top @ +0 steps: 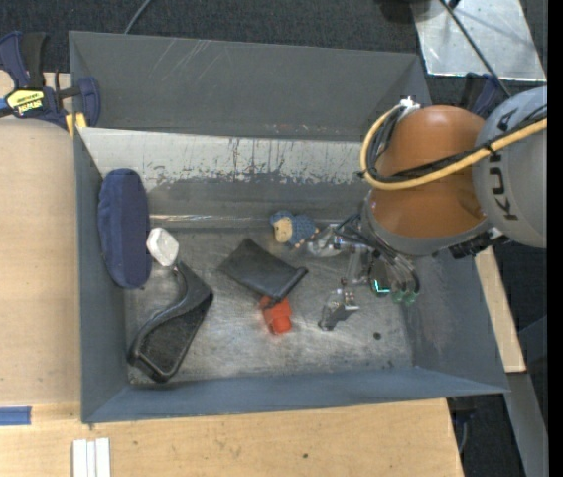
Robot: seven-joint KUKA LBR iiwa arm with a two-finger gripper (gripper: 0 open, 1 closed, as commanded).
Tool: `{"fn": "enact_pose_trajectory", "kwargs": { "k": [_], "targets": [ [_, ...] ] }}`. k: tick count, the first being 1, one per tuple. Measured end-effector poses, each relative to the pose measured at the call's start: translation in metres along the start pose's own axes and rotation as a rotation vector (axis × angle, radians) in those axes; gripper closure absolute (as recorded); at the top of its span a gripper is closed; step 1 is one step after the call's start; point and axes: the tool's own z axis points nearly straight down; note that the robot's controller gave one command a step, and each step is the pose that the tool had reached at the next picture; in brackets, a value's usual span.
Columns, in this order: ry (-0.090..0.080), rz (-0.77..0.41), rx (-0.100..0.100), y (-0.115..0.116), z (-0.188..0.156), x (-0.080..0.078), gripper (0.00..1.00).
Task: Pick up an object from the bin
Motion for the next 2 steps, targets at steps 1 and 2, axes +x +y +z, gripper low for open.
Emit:
{"fn": "enact_pose_trajectory", "kwargs": {
  "k": [1,2],
  "targets": [
    [-0.014,-0.126,0.002,0.0440,0.0734,-0.0389,0.00],
    [-0.016,-0.127,0.000,0.0455,0.0746,-0.0395,1.00]
  ]
}}
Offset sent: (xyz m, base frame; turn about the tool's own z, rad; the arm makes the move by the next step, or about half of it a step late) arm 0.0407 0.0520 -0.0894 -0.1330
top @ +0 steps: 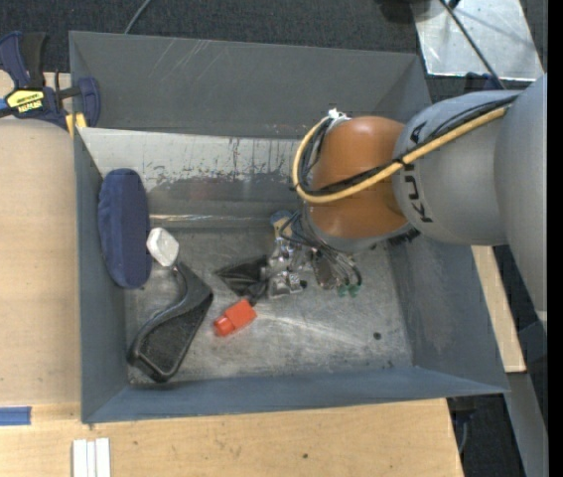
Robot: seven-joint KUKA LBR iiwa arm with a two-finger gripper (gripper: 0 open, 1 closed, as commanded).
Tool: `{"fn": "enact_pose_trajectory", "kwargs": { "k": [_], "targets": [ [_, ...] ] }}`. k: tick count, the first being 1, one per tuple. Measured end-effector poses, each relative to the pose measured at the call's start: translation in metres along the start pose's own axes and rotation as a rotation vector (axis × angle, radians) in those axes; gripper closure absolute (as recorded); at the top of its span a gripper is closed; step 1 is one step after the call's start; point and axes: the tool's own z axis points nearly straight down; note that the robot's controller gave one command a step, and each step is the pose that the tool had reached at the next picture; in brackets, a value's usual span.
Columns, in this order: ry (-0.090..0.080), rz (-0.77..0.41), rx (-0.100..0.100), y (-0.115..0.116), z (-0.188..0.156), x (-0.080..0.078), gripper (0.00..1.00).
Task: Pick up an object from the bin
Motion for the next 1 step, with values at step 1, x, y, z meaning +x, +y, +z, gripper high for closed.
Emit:
{"fn": "enact_pose_trajectory", "kwargs": {
  "k": [1],
  "targets": [
    [-0.001,-0.034,0.000,0.0222,-0.1431,-0.0016,1.00]
  ]
}}
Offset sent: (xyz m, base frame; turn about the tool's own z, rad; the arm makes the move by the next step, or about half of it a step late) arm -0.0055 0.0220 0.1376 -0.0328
